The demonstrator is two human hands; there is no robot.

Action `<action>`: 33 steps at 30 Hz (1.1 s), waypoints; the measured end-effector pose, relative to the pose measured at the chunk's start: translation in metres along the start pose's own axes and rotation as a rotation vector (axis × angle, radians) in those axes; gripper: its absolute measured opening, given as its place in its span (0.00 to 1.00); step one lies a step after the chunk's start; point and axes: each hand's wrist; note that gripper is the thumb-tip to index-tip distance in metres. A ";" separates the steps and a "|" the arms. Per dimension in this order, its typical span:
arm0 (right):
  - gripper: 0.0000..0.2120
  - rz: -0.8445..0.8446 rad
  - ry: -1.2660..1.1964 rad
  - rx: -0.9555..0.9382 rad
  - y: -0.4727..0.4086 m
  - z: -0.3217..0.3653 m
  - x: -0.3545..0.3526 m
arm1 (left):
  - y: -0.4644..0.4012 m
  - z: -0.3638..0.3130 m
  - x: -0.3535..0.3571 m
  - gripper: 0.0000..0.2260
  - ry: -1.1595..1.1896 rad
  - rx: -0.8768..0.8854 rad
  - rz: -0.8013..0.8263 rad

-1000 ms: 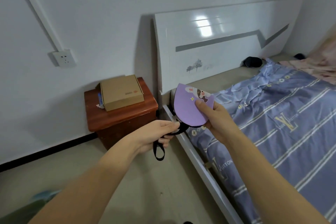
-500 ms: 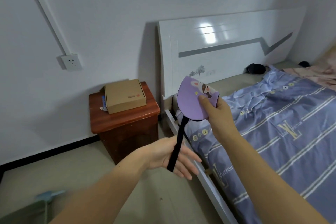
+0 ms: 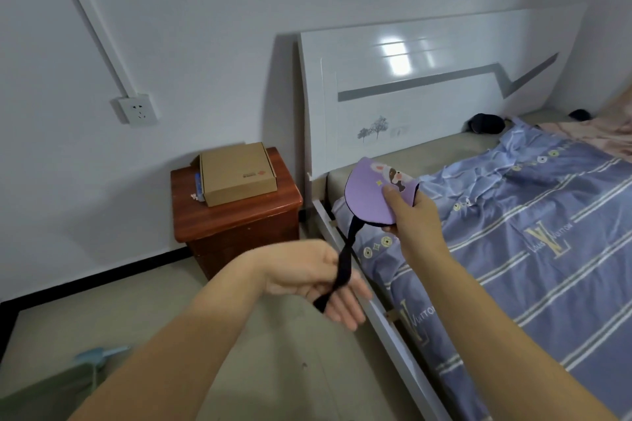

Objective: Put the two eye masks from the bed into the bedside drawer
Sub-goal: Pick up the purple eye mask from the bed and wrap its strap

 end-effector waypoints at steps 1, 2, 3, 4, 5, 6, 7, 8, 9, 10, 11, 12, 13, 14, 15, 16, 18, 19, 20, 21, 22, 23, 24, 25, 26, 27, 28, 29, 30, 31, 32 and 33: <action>0.05 0.002 0.021 -0.025 0.001 0.001 0.000 | -0.004 0.007 0.004 0.12 -0.211 -0.115 -0.049; 0.05 0.000 0.045 -0.032 0.003 -0.001 0.002 | -0.008 0.015 0.004 0.15 -0.440 -0.174 -0.208; 0.06 -0.002 0.060 -0.018 0.004 -0.004 0.003 | -0.011 0.019 0.003 0.22 -0.663 -0.180 -0.413; 0.07 -0.005 0.060 0.027 0.005 -0.008 0.006 | -0.014 0.022 0.000 0.31 -0.804 -0.095 -0.588; 0.08 0.003 0.045 0.104 0.005 -0.010 0.007 | -0.012 0.020 -0.001 0.39 -0.845 0.056 -0.689; 0.08 0.052 0.008 0.209 0.007 -0.011 0.007 | -0.010 0.017 -0.002 0.42 -0.902 0.216 -0.733; 0.06 0.155 -0.053 0.327 0.007 -0.011 0.006 | -0.008 0.013 -0.005 0.42 -1.030 0.341 -0.742; 0.04 0.301 -0.112 0.445 0.007 -0.009 0.004 | -0.004 0.008 -0.006 0.40 -1.185 0.418 -0.695; 0.03 0.452 -0.144 0.543 0.008 -0.006 0.001 | -0.005 0.002 -0.006 0.36 -1.300 0.478 -0.624; 0.04 0.586 -0.127 0.604 0.010 -0.003 -0.003 | -0.003 -0.002 -0.006 0.31 -1.353 0.511 -0.548; 0.04 0.682 -0.064 0.617 0.011 0.000 -0.006 | -0.003 -0.008 -0.004 0.27 -1.349 0.521 -0.503; 0.04 0.746 0.027 0.587 0.010 0.001 -0.009 | -0.003 -0.013 -0.003 0.25 -1.333 0.516 -0.484; 0.05 0.792 0.118 0.533 0.009 0.002 -0.012 | -0.002 -0.016 -0.002 0.24 -1.342 0.543 -0.466; 0.10 0.834 0.191 0.481 0.007 0.003 -0.014 | -0.001 -0.018 0.001 0.21 -1.375 0.613 -0.450; 0.14 0.868 0.239 0.438 0.005 0.007 -0.016 | 0.003 -0.020 0.006 0.19 -1.390 0.691 -0.425; 0.15 0.897 0.257 0.405 0.005 0.010 -0.015 | 0.006 -0.022 0.013 0.17 -1.359 0.757 -0.400; 0.10 0.950 0.273 0.362 0.006 0.016 -0.012 | 0.010 -0.024 0.022 0.17 -1.307 0.825 -0.358; 0.11 0.964 0.308 0.344 0.009 0.019 -0.009 | 0.008 -0.025 0.026 0.16 -1.360 0.870 -0.318; 0.13 0.968 0.358 0.317 0.011 0.019 -0.005 | 0.008 -0.023 0.030 0.15 -1.461 0.909 -0.264; 0.15 0.952 0.408 0.286 0.011 0.017 -0.001 | 0.007 -0.023 0.032 0.15 -1.533 0.946 -0.222; 0.17 0.920 0.440 0.250 0.010 0.014 0.002 | 0.008 -0.023 0.030 0.15 -1.566 0.967 -0.204; 0.18 0.892 0.433 0.224 0.011 0.012 0.005 | 0.010 -0.022 0.028 0.15 -1.585 0.977 -0.207; 0.20 0.869 0.423 0.187 0.013 0.010 0.009 | 0.010 -0.023 0.027 0.15 -1.601 0.979 -0.216; 0.22 0.849 0.426 0.133 0.013 0.009 0.012 | 0.012 -0.023 0.025 0.15 -1.611 0.976 -0.225; 0.23 0.829 0.445 0.073 0.014 0.010 0.015 | 0.014 -0.022 0.025 0.15 -1.613 0.957 -0.226; 0.21 0.804 0.478 0.010 0.016 0.012 0.018 | 0.016 -0.020 0.024 0.15 -1.596 0.941 -0.236; 0.17 0.774 0.504 -0.049 0.017 0.014 0.021 | 0.018 -0.019 0.021 0.15 -1.562 0.910 -0.257; 0.14 0.720 0.512 -0.088 0.015 0.014 0.022 | 0.022 -0.017 0.017 0.14 -1.525 0.869 -0.292; 0.12 0.653 0.489 -0.093 0.012 0.013 0.021 | 0.026 -0.017 0.014 0.14 -1.478 0.826 -0.339; 0.12 0.600 0.430 -0.063 0.010 0.012 0.020 | 0.030 -0.016 0.009 0.13 -1.434 0.793 -0.404; 0.11 0.583 0.361 -0.020 0.007 0.010 0.017 | 0.034 -0.015 0.004 0.13 -1.408 0.764 -0.466; 0.10 0.602 0.301 0.020 0.006 0.009 0.013 | 0.037 -0.014 0.000 0.13 -1.406 0.742 -0.519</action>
Point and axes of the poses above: each hand's wrist, its own y-axis away from the middle knuckle, its own x-axis out of the palm, z = x × y, and after that the axes turned 15 degrees about x, right-handed
